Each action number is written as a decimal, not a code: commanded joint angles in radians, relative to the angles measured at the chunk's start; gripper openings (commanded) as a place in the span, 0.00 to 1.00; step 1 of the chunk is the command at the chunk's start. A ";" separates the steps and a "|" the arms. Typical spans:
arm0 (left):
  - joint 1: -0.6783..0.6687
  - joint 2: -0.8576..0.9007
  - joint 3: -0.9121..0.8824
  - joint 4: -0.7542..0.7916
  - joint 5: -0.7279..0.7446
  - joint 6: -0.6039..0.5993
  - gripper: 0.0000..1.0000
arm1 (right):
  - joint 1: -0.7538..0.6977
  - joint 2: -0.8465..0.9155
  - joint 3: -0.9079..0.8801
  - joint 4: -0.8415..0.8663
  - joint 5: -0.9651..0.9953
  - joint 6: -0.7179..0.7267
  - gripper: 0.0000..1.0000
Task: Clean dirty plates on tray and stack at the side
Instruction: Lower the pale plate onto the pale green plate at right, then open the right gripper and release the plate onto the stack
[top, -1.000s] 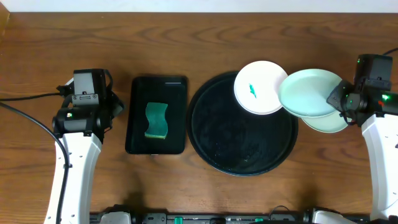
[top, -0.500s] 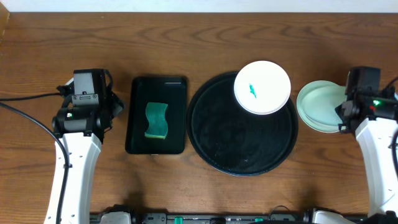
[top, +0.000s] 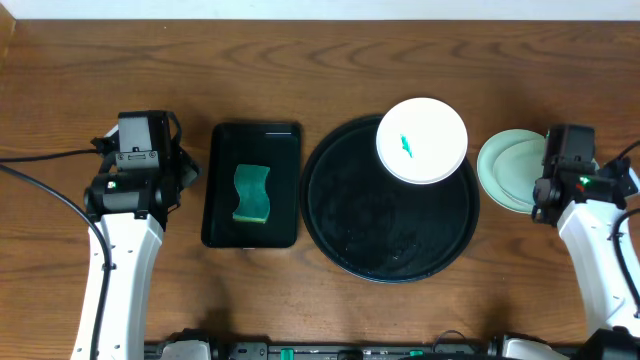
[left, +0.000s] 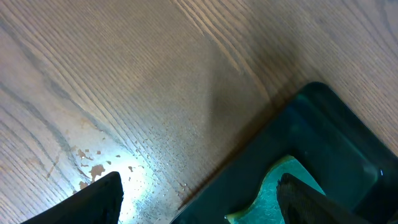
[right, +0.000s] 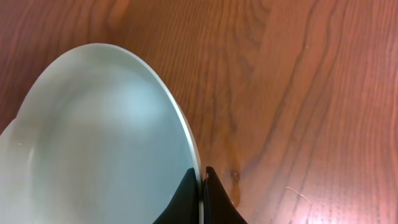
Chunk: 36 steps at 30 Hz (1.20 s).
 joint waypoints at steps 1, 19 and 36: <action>0.008 -0.004 -0.002 -0.003 -0.020 -0.002 0.80 | -0.006 -0.011 -0.038 0.039 0.035 0.023 0.01; 0.008 -0.004 -0.002 -0.003 -0.020 -0.002 0.80 | -0.006 0.015 -0.146 0.242 -0.036 0.023 0.01; 0.008 -0.004 -0.002 -0.003 -0.020 -0.002 0.80 | -0.006 0.166 -0.156 0.330 -0.070 0.023 0.01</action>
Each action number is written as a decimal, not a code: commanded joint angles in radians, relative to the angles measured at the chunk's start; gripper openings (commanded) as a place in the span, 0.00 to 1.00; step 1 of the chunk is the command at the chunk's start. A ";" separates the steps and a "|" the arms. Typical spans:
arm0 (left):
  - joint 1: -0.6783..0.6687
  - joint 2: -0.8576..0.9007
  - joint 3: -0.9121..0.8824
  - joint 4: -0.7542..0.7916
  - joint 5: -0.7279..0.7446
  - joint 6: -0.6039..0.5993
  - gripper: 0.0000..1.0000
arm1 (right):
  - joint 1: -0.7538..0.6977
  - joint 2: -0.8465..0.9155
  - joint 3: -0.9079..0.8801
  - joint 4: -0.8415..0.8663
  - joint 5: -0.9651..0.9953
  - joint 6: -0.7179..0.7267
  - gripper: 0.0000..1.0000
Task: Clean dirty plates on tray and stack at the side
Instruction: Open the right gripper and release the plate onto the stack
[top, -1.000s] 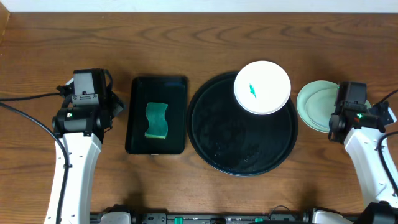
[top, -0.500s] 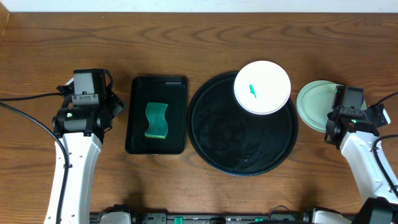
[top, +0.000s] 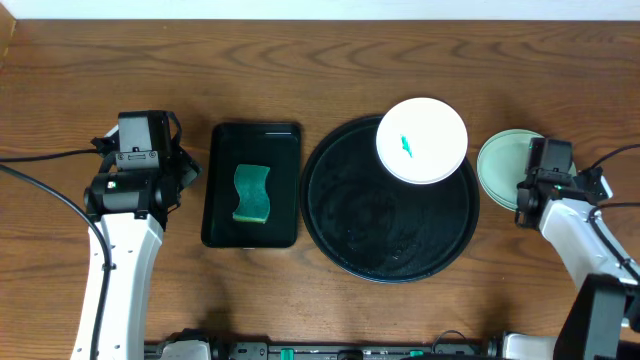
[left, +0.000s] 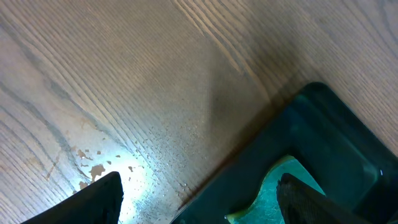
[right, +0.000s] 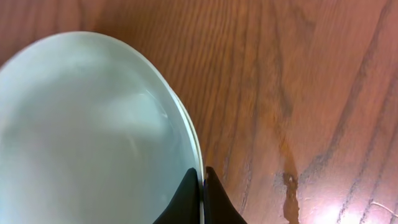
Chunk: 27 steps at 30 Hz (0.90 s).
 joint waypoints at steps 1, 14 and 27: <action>0.008 -0.004 -0.002 -0.003 -0.020 -0.001 0.80 | -0.006 0.026 -0.003 0.009 0.007 0.013 0.01; 0.008 -0.004 -0.002 -0.003 -0.020 -0.002 0.80 | -0.006 0.027 -0.012 0.011 -0.006 0.014 0.05; 0.008 -0.004 -0.002 -0.003 -0.020 -0.001 0.80 | -0.006 0.029 -0.014 0.021 -0.007 0.013 0.05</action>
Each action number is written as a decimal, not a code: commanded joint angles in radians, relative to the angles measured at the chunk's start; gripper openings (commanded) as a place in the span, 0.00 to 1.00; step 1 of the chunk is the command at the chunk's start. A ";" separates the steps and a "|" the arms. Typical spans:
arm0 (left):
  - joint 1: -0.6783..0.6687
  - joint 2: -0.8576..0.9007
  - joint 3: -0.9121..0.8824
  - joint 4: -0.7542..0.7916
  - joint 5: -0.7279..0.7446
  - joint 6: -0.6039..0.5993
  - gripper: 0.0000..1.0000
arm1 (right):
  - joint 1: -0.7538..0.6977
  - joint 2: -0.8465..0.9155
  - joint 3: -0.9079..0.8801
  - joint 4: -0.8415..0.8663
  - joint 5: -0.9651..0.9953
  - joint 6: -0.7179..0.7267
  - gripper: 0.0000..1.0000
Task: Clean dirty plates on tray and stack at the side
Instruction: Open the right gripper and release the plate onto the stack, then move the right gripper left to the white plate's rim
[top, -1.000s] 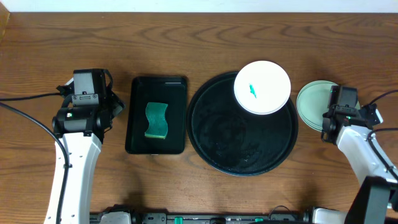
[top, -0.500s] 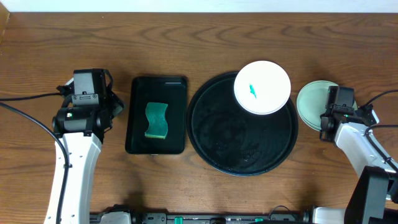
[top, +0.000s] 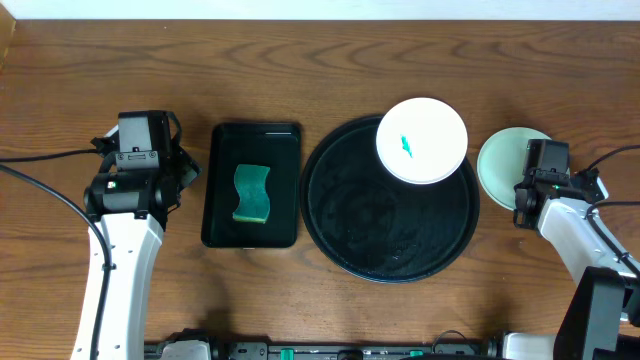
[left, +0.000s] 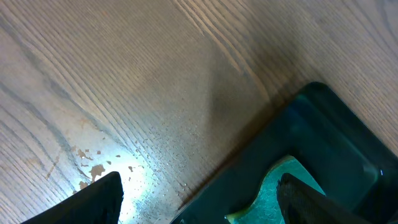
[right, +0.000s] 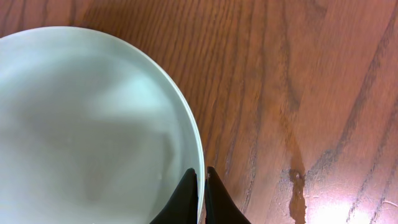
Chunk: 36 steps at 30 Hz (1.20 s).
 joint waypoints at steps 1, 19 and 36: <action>0.008 -0.004 -0.002 -0.003 -0.020 -0.002 0.80 | -0.006 0.008 -0.007 0.006 0.010 0.013 0.07; 0.008 -0.004 -0.002 -0.003 -0.020 -0.001 0.80 | 0.028 -0.033 0.084 0.077 -0.450 -0.709 0.69; 0.008 -0.004 -0.002 -0.003 -0.020 -0.002 0.80 | 0.084 0.069 0.607 -0.549 -0.749 -0.969 0.79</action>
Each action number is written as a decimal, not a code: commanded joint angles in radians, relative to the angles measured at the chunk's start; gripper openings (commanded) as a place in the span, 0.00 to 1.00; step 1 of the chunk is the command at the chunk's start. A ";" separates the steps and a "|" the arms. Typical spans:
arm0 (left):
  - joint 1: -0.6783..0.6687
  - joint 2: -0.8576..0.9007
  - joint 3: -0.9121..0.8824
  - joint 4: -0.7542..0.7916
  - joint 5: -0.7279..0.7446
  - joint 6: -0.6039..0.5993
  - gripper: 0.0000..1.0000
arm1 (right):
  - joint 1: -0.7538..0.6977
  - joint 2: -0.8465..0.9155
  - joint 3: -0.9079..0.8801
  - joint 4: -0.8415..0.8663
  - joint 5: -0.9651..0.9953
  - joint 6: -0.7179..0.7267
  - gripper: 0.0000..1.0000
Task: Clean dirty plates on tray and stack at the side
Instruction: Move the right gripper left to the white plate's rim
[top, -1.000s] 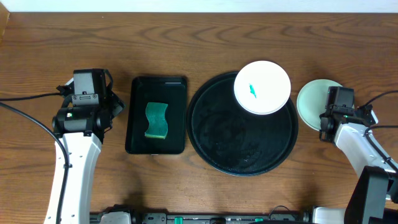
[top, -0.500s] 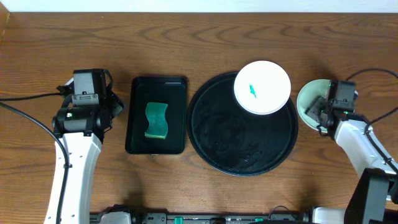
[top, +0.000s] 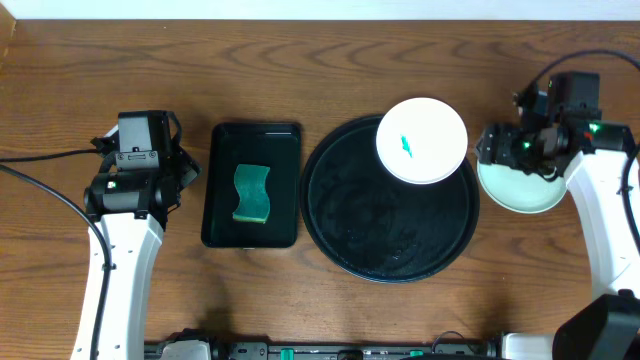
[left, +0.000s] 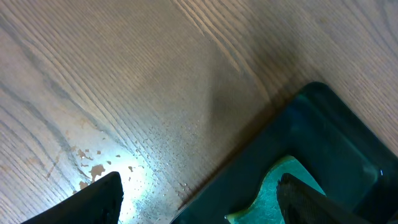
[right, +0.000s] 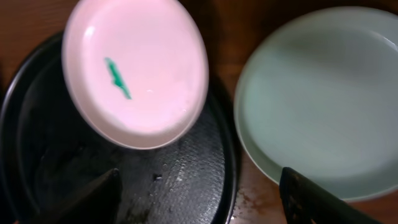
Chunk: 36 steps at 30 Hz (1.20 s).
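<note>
A white plate (top: 421, 140) with a green smear lies on the far right part of the round black tray (top: 385, 240); in the right wrist view the plate (right: 137, 68) looks pinkish. Pale green plates (top: 522, 188) are stacked on the table right of the tray, also visible in the right wrist view (right: 323, 106). My right gripper (top: 495, 147) hangs open between the dirty plate and the stack, holding nothing (right: 199, 199). My left gripper (left: 199, 199) is open over the left edge of the small tray, holding nothing.
A black rectangular tray (top: 222, 215) left of the round one holds a green sponge (top: 252, 193). In the left wrist view, water droplets (left: 155, 149) wet the wood beside that tray. Bare wooden table lies all around.
My right gripper was low with its jaws round the green plate's rim. Now it is open, higher and further back left, between stack and dirty plate. The green plate rests on the stack.
My right gripper first held a green plate by its rim, set askew on the plate beneath. At the following two moments the plate sat squarely on the stack, with the jaws still at its rim. Now it is let go. My left arm has not moved.
</note>
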 joint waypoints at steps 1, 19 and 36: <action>0.008 -0.004 -0.002 -0.003 -0.020 -0.001 0.80 | 0.026 0.079 0.082 -0.029 -0.026 -0.056 0.79; 0.008 -0.004 -0.002 -0.003 -0.020 -0.001 0.80 | 0.029 0.298 0.085 0.123 0.077 -0.098 0.51; 0.008 -0.004 -0.002 -0.003 -0.020 -0.001 0.80 | 0.057 0.414 0.085 0.209 0.077 -0.119 0.45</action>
